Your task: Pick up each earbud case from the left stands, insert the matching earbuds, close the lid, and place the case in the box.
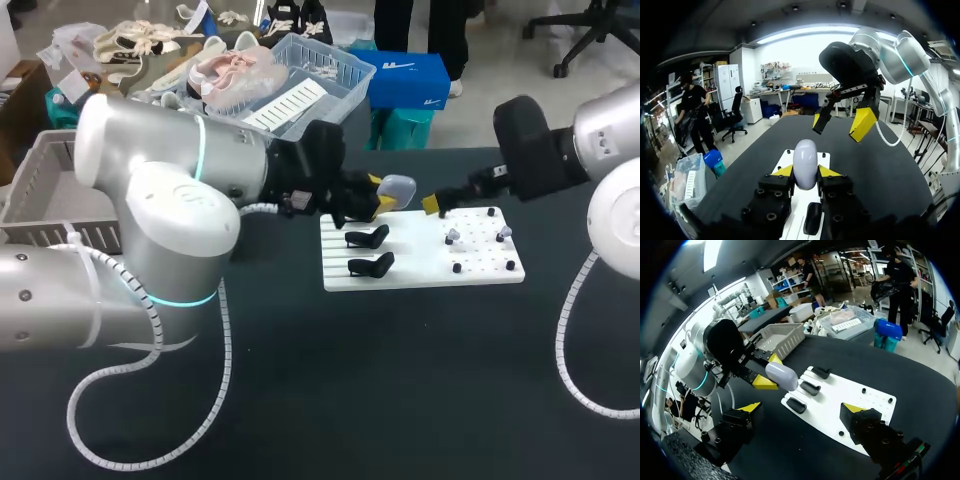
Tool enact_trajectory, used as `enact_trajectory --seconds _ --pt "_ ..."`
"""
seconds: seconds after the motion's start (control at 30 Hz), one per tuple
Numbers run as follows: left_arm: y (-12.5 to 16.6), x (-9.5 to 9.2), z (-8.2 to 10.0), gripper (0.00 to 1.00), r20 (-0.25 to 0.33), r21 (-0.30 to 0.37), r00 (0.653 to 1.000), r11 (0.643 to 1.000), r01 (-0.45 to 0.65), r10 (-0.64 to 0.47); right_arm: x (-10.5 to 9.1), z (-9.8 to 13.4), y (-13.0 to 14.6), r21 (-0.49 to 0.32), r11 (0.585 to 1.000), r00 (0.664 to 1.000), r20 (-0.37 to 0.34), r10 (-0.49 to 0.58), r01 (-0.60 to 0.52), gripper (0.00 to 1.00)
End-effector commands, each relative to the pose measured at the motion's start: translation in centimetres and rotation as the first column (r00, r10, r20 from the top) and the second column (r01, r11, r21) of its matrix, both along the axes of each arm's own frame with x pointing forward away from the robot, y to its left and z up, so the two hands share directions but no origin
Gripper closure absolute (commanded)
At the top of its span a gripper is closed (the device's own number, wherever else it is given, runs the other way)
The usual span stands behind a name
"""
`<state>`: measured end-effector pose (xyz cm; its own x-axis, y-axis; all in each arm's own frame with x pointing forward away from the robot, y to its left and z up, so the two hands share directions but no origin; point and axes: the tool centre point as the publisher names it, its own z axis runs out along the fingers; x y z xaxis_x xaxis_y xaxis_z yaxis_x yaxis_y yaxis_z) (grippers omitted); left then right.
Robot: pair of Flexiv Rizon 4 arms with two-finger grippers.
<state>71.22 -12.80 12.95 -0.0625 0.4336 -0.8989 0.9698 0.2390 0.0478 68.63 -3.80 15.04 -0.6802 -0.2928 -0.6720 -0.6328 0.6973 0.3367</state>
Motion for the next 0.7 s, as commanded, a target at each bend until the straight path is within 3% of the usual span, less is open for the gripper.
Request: enact_trajectory --seconds 0.03,0.7 --pt "-0.2 0.0 0.0 1.00 0.004 -0.004 1.000 1.000 -0.004 0.004 0.7 0.0 0.9 0.051 0.997 0.997 -0.025 0.067 -0.066 0.00" --pt "0.4 -0.8 0.9 1.00 0.006 -0.031 1.000 0.999 0.018 -0.018 1.4 -0.7 1.8 0.070 0.995 0.997 -0.021 0.072 -0.070 0.00"
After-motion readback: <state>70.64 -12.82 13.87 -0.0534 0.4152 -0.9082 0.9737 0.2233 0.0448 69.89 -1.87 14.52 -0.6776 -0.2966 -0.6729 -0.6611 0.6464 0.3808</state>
